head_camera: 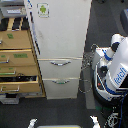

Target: Opening the fridge

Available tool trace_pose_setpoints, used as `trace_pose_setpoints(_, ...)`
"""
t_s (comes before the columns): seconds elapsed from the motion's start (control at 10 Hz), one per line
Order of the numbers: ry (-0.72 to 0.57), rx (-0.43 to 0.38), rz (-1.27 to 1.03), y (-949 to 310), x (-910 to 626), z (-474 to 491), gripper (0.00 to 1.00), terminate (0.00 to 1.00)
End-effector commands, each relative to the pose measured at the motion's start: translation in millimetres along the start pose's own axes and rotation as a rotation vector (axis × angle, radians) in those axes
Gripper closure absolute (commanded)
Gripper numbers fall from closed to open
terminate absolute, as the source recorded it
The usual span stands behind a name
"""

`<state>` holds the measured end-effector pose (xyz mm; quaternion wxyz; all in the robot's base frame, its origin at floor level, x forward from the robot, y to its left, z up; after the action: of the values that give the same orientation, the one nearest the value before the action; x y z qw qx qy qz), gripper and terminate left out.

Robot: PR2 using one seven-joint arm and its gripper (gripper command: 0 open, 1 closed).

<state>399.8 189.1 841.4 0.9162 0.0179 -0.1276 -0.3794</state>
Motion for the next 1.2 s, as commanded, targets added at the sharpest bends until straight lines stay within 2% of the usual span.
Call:
trace_pose_setpoints(0.1,-0.006,-0.055,0.022,9,11,8,0.0,0.0)
trace_pose_setpoints(0.4,-0.006,-0.132,0.062,48,51,17,0.0,0.0)
trace_pose_setpoints(1.2,-0.028,-0.111,0.13,130,158,39,0.0,0.0)
